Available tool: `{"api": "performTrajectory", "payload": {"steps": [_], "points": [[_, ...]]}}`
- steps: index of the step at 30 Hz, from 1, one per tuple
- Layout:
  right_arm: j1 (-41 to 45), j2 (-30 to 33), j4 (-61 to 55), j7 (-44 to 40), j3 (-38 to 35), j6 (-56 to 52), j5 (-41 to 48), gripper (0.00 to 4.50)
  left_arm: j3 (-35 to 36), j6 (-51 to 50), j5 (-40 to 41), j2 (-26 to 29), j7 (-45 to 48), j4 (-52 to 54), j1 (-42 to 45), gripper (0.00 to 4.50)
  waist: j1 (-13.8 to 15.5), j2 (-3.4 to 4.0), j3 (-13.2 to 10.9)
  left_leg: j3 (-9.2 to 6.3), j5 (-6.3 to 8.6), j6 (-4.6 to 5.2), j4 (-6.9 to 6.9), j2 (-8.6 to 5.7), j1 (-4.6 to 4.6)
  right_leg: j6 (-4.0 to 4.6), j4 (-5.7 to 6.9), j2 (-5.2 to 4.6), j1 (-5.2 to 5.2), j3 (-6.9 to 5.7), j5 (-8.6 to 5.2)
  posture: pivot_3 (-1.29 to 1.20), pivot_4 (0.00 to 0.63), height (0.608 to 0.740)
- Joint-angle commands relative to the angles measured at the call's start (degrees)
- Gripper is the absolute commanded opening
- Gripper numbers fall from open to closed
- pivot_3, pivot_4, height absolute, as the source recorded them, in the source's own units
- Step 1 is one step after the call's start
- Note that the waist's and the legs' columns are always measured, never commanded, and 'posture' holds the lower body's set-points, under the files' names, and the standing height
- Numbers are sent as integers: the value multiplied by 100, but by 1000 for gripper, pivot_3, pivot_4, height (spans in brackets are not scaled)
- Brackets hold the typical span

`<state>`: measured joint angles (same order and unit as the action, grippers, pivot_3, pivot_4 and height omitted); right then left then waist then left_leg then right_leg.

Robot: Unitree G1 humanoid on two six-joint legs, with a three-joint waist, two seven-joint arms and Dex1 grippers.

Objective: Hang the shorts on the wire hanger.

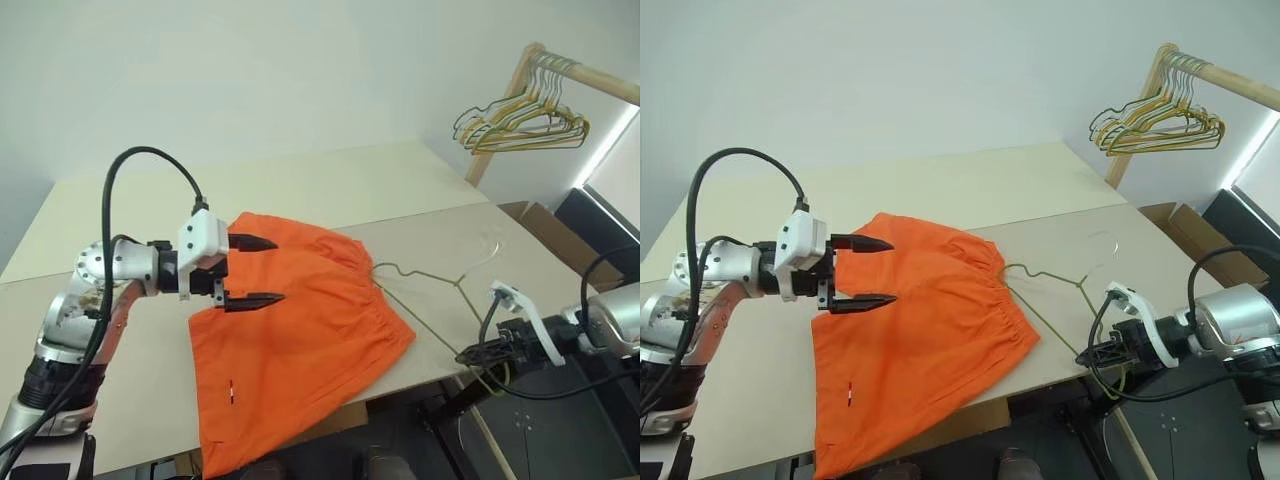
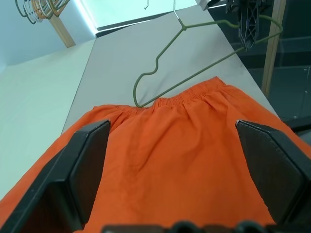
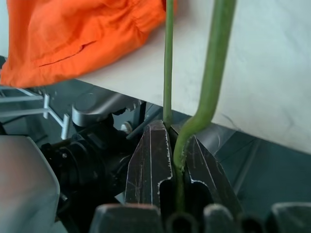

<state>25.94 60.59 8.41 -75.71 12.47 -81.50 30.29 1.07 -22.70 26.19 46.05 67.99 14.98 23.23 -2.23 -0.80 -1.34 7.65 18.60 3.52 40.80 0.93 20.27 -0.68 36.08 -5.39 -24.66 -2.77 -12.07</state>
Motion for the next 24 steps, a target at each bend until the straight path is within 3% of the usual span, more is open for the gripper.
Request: {"api": "performTrajectory", "payload": {"steps": [1,24], "points": [[77,205,175,-77,-86,34,157,0,205,-82,133,106,-107,289,-80,4485,10,0,0,0,0,0,0,0,0,-1,0,0,0,1,0,17,0,740],[-404,1776,-467,-1584,669,733,575,0,435,-176,260,365,-295,716,-545,4485,307,3,-1,-1,12,16,2,0,-2,-7,-17,-7,8,-3,2,60,0,740]]}}
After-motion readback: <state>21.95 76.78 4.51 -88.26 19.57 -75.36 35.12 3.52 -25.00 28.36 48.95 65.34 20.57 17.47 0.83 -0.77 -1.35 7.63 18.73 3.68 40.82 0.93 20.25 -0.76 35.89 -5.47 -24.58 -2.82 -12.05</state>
